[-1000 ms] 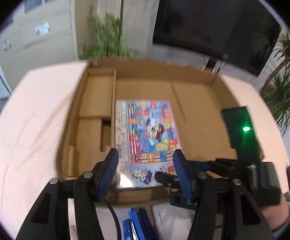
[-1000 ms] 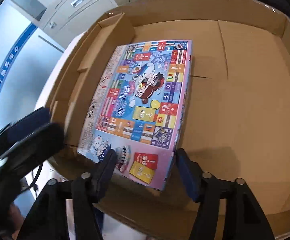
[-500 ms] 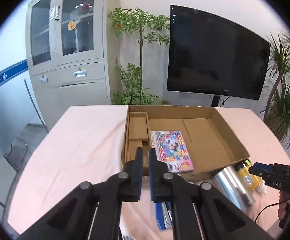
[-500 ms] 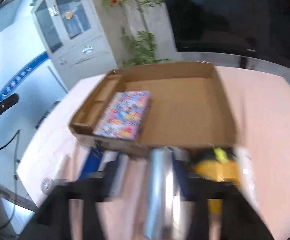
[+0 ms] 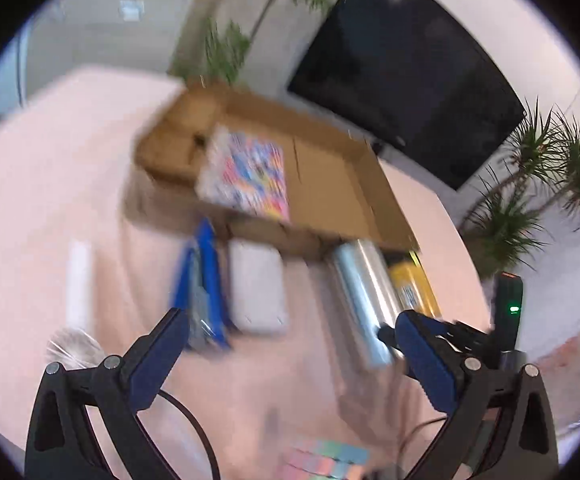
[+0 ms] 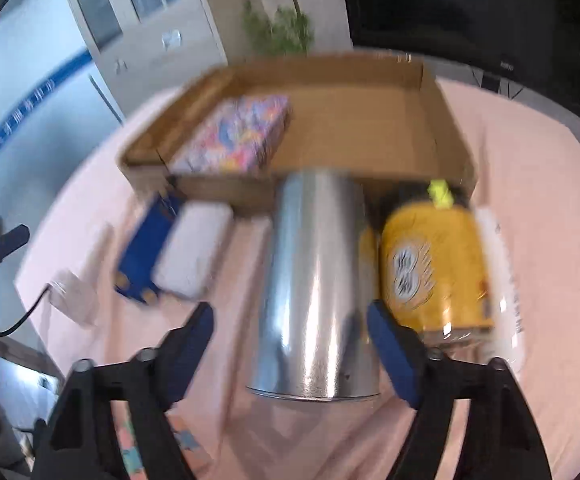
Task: Organize rigid objects
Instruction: 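Grasp the silver metal can with both grippers and lift it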
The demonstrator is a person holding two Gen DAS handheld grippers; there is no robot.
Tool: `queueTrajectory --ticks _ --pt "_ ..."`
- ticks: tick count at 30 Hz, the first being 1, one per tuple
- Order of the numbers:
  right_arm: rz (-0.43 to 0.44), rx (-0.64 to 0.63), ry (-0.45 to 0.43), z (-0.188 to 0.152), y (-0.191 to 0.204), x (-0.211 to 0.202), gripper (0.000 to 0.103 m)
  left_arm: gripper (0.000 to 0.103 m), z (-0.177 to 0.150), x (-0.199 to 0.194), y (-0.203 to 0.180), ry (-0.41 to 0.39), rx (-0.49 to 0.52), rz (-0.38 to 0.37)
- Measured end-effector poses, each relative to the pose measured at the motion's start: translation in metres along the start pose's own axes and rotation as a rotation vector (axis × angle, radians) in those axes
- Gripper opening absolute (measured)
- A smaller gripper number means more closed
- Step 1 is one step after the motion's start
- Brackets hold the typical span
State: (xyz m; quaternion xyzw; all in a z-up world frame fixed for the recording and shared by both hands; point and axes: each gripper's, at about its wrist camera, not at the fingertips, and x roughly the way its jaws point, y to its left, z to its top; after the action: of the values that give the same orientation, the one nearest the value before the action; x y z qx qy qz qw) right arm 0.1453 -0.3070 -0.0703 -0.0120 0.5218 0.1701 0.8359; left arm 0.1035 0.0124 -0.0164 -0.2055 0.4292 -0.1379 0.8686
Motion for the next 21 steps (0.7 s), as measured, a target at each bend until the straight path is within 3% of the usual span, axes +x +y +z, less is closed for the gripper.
queueTrajectory --ticks 4,8,10,11,14,16,18,21 --pt "0.028 -0.024 -0.002 -0.018 0.009 -0.013 0.067 0.102 -0.011 0.032 -0.005 0.106 0.001 -0.104" --pt "0.223 -0.091 0.072 -0.037 0.032 -0.024 0.071 0.102 -0.019 0.076 -0.013 0.241 -0.014 -0.196" --pt "0.306 -0.053 0.084 -0.036 0.028 -0.026 0.085 0.101 -0.023 0.098 -0.016 0.304 -0.026 -0.236" --pt "0.346 -0.023 0.095 -0.034 0.023 -0.025 0.091 0.101 -0.025 0.108 -0.015 0.331 -0.043 -0.242" --pt "0.391 0.031 0.159 -0.032 0.006 -0.008 0.090 0.099 -0.029 0.128 -0.011 0.375 -0.088 -0.239" --pt "0.409 0.042 0.226 -0.031 0.004 0.009 0.082 0.092 -0.030 0.139 -0.006 0.398 -0.103 -0.239" --pt "0.465 0.042 0.273 -0.031 0.010 0.023 0.085 0.086 -0.035 0.148 -0.004 0.423 -0.127 -0.255" --pt "0.438 0.002 0.292 -0.025 0.021 0.035 0.088 0.084 -0.037 0.155 -0.006 0.420 -0.116 -0.220"
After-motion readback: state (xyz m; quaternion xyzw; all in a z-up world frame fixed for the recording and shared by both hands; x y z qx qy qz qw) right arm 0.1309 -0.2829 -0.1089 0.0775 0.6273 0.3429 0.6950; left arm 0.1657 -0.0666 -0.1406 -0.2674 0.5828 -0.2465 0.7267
